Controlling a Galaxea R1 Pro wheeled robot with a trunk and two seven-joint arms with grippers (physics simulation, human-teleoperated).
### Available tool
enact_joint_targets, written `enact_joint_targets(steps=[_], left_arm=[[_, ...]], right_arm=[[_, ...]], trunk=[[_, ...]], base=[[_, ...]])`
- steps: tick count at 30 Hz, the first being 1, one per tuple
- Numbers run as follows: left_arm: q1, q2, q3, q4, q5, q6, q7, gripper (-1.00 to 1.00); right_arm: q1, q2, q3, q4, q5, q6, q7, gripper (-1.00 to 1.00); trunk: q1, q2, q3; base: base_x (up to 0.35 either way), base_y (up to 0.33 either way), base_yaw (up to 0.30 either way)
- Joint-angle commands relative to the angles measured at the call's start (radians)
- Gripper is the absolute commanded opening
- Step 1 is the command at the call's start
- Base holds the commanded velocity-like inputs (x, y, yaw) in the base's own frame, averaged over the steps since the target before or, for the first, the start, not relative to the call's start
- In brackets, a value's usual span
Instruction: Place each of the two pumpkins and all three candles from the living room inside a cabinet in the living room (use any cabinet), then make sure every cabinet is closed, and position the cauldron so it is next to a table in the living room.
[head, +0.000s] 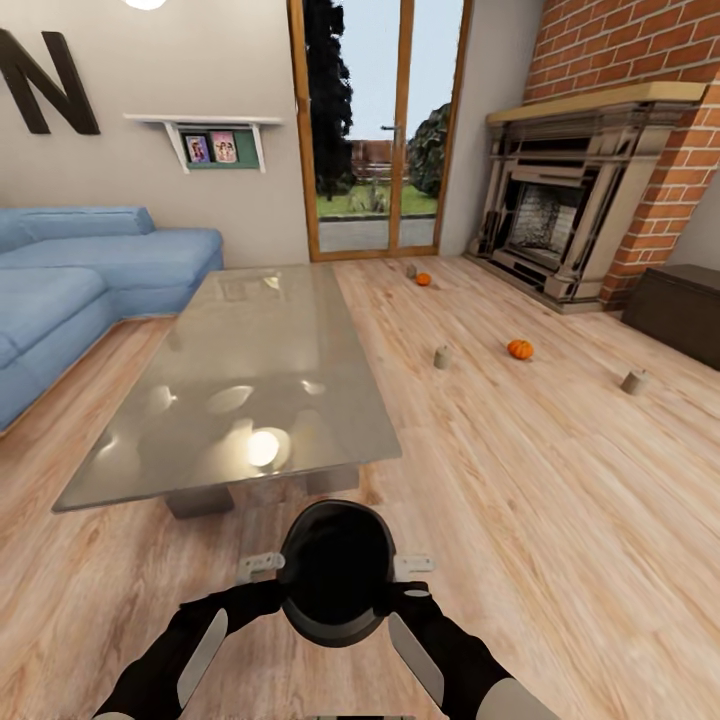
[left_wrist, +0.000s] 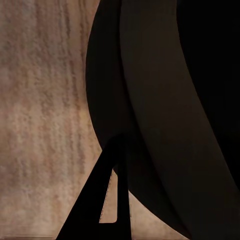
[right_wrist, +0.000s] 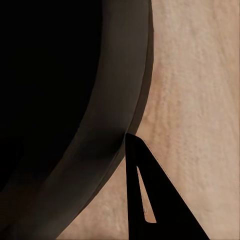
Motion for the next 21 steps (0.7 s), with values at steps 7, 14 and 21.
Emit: enact_joint_targets(steps=[7, 14, 21], left_arm=[[0.0, 0.0, -0.007, -0.001, 0.013, 0.005, 0.001, -1.0], [0.0, 0.0, -0.007, -0.001, 0.013, 0.005, 0.001, -1.0], [0.0, 0.0, -0.007, -0.001, 0.013, 0.005, 0.001, -1.0]], right_arm=[[-0.001, 0.0, 0.021, -0.015, -0.028, -0.003, 0.003, -1.0], [-0.001, 0.0, 0.021, -0.015, -0.027, -0.003, 0.012, -1.0], [-0.001, 0.0, 0.021, -0.015, -0.027, -0.003, 0.013, -1.0]], trunk=[[0.002, -0.002, -0.024], [0.006, -0.003, -0.049], [0.008, -0.005, -0.072]], base=[[0.0, 0.0, 0.037], [0.0, 0.0, 0.098], [0.0, 0.0, 0.018]])
